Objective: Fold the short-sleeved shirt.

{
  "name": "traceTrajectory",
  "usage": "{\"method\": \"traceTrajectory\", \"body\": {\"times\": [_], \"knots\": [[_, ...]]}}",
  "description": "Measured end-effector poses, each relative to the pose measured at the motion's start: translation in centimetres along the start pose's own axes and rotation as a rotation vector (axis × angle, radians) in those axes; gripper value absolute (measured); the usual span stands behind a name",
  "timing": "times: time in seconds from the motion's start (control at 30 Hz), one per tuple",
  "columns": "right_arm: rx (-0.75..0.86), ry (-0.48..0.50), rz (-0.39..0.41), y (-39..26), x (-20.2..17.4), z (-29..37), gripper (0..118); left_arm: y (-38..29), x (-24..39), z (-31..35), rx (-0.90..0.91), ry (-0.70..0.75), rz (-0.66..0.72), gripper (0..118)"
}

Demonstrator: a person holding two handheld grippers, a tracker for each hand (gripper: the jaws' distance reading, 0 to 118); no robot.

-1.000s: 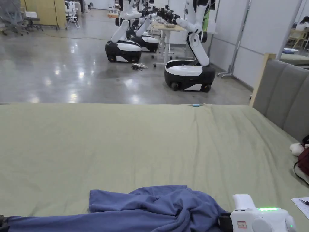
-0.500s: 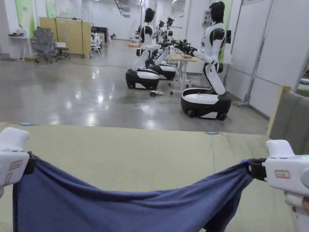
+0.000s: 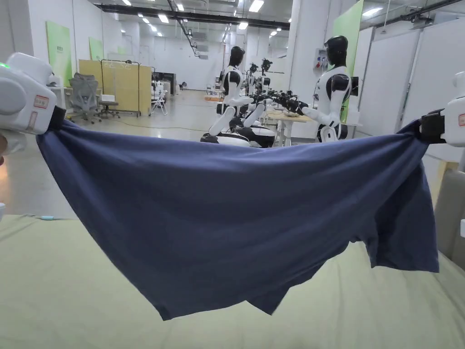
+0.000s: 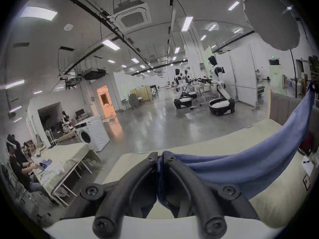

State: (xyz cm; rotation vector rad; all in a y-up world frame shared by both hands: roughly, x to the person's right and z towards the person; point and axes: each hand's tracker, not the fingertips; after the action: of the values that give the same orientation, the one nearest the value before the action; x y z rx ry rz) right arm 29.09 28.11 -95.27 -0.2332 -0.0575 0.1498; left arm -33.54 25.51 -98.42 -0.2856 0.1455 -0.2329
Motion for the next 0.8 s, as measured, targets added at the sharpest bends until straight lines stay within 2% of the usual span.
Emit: {"method": "traceTrajectory", "body": {"times": [0.13, 0.2, 0.33, 0.43, 0.5, 0.67, 0.8], "knots": [[-0.025, 0.013, -0.009, -2.5, -0.7, -3.7, 14, -1.8, 2.3, -2.9, -0.032, 0.000, -0.002, 4], [-0.071, 0.054, -0.028, -5.3, -1.5, -6.2, 14, -4.6, 3.6, -5.4, -0.087, -0.011, -0.019, 4], [-0.167, 0.029, -0.011, -12.3, -3.3, -11.5, 14, -10.9, 5.8, -10.0, -0.150, -0.012, -0.004, 4], [-0.208, 0.025, -0.061, -18.1, -3.9, -14.3, 14, -15.2, 7.5, -12.5, -0.273, -0.036, -0.055, 4], [-0.243, 0.019, -0.081, -21.1, -3.9, -15.3, 14, -17.2, 7.9, -13.1, -0.267, -0.036, -0.046, 4], [-0.289, 0.031, -0.081, -23.4, -3.3, -14.0, 14, -18.9, 7.9, -11.4, -0.310, -0.072, -0.020, 4], [-0.308, 0.056, -0.051, -24.2, -2.6, -9.7, 14, -19.9, 6.7, -6.4, -0.318, -0.098, -0.006, 4]]}}
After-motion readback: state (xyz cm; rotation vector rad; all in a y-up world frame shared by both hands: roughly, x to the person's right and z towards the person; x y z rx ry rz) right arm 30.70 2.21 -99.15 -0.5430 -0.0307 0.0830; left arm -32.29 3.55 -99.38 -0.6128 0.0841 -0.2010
